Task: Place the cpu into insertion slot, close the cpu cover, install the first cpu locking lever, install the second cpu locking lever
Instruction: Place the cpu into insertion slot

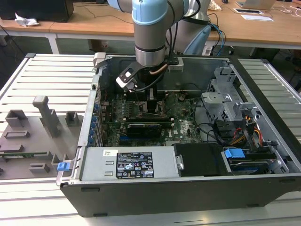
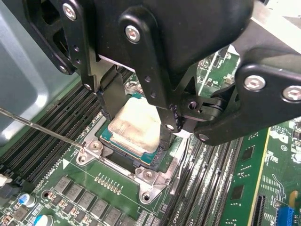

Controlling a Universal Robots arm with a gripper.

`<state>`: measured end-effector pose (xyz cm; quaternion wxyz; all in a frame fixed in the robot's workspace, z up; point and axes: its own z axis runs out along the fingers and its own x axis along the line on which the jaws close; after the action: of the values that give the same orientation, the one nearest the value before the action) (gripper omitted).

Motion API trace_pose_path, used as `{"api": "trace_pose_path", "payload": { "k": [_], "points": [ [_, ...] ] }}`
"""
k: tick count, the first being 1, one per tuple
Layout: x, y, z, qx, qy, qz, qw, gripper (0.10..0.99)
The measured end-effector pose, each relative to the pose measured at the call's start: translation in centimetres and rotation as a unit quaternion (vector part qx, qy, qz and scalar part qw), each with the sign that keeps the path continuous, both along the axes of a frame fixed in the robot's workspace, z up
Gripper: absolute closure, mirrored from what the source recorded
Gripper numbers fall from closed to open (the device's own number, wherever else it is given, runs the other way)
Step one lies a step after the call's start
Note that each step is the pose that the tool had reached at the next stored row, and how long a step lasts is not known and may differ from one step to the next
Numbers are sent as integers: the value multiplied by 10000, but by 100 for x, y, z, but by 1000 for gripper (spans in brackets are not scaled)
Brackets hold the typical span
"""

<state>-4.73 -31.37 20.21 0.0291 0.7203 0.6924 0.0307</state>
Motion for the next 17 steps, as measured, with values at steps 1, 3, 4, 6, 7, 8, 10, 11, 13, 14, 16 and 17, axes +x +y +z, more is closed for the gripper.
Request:
{"api": "trace_pose_path", "payload": {
  "k": [1, 3, 4, 6, 7, 8, 10, 11, 13, 14, 16, 17],
  "points": [
    [0, 0, -2, 0, 0, -1, 10000, 557],
    [0, -2, -6, 0, 0, -2, 10000, 557],
    [0, -3, -7, 0, 0, -3, 10000, 557],
    [0, -3, -9, 0, 0, -4, 10000, 557],
    [0, -3, -10, 0, 0, -4, 10000, 557],
    [0, -3, -10, -1, 0, -4, 10000, 557],
    [0, -3, -11, 0, 0, -5, 10000, 557],
    [0, -3, -11, 0, 0, -4, 10000, 557],
    [1, -3, 4, 0, 0, -5, 10000, 557],
    [1, -2, 5, -3, -1, -4, 10000, 557],
    [1, -3, 5, -13, 0, -4, 10000, 557],
    [1, -3, 4, -14, 0, -4, 10000, 557]
  ]
}}
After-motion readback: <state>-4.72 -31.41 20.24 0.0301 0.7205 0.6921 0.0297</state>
